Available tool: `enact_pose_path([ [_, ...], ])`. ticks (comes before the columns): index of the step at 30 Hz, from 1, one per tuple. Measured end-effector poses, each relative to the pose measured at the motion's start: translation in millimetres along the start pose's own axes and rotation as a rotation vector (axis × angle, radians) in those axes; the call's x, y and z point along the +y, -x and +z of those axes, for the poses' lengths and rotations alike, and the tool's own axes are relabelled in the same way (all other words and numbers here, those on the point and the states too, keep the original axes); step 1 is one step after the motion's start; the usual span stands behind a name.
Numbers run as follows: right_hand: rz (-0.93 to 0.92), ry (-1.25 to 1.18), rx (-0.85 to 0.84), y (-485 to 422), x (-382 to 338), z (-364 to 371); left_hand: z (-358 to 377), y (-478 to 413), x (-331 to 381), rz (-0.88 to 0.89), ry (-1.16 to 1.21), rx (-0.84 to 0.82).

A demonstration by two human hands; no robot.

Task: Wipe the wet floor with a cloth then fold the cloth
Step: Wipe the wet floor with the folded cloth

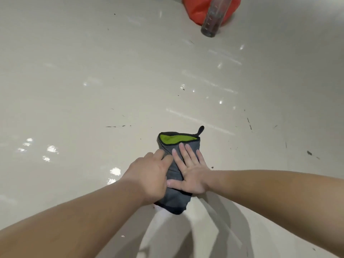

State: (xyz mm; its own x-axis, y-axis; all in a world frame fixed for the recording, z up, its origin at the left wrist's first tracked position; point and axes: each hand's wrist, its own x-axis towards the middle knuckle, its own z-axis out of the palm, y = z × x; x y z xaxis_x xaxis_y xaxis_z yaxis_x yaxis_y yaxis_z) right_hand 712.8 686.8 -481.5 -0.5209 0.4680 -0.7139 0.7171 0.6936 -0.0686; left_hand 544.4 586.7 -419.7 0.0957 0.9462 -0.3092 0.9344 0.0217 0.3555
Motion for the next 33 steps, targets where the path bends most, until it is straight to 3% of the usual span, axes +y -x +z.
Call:
enact_pose_path([
  [4,0.046,-0.106,0.005,16.8,47.4,12.5,10.0,-12.8,41.5,0.026,0.001,-0.059],
  [7,0.116,-0.227,0.099,35.2,81.9,33.2,10.9,-30.1,69.0,0.024,-0.016,-0.083],
  [12,0.339,-0.414,0.304,65.3,135.6,74.9,16.0,-64.8,109.5,0.043,-0.084,-0.122],
  [20,0.743,-0.622,0.364,136.9,271.4,132.4,65.7,-101.8,215.7,0.083,0.112,-0.087],
  [25,1.073,-0.74,0.421,163.6,245.1,171.4,84.1,-90.3,209.0,0.323,0.017,-0.118],
  [29,1.122,-0.82,0.415,159.9,195.1,178.4,79.3,-89.8,180.7,0.236,-0.099,-0.114],
  [33,1.168,-0.866,0.443,153.8,202.5,164.3,73.0,-83.1,158.6,0.206,-0.144,-0.142],
])
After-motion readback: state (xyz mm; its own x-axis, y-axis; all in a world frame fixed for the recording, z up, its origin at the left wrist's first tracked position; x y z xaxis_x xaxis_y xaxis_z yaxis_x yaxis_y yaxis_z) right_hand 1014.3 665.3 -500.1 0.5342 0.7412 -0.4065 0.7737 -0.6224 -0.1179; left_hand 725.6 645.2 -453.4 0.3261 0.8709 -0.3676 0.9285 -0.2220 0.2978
